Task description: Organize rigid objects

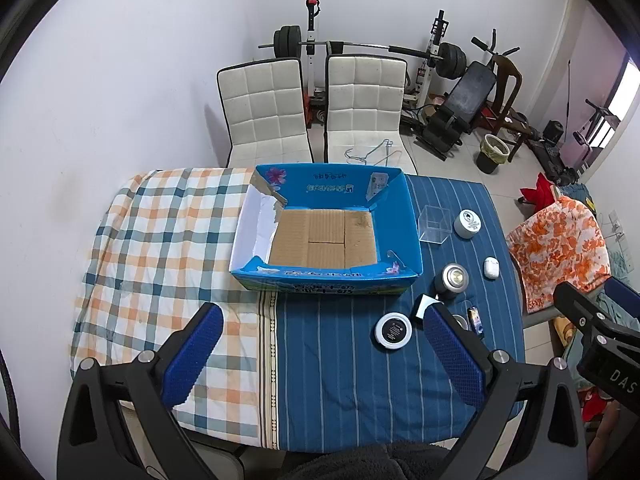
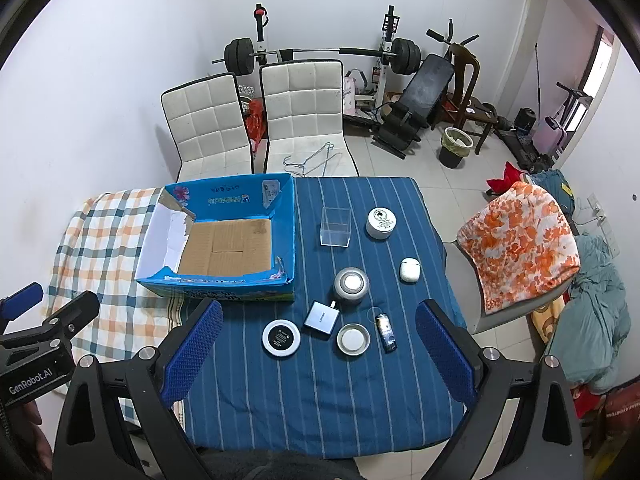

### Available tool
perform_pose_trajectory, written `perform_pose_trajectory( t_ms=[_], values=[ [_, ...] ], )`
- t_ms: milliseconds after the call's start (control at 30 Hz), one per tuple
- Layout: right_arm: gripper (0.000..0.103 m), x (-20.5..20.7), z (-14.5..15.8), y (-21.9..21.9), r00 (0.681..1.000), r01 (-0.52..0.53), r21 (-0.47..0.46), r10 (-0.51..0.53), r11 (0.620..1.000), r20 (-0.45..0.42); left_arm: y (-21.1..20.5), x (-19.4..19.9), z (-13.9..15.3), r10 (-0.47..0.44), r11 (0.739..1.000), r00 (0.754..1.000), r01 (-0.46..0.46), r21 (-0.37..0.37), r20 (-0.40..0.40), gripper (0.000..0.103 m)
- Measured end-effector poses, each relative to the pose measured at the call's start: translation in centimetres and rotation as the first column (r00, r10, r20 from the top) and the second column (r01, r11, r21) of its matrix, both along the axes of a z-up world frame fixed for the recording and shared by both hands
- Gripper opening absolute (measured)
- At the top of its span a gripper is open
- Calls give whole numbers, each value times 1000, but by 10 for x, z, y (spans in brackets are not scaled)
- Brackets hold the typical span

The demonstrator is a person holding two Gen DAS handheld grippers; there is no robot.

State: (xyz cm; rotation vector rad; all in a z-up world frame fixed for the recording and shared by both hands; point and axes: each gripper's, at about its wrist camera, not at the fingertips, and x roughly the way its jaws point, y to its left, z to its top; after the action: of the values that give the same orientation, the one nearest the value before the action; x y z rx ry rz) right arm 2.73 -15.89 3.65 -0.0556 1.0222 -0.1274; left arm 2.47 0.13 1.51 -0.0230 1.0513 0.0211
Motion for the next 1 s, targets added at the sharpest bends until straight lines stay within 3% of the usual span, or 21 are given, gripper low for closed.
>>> perform_pose_trajectory(
  t_ms=[1000],
  values=[
    [99,-5,-3,-3,1000,8,3,-8,1000,-7,-2,-7,-7,-13,1000,1000,13,-10,-28,103]
  ],
)
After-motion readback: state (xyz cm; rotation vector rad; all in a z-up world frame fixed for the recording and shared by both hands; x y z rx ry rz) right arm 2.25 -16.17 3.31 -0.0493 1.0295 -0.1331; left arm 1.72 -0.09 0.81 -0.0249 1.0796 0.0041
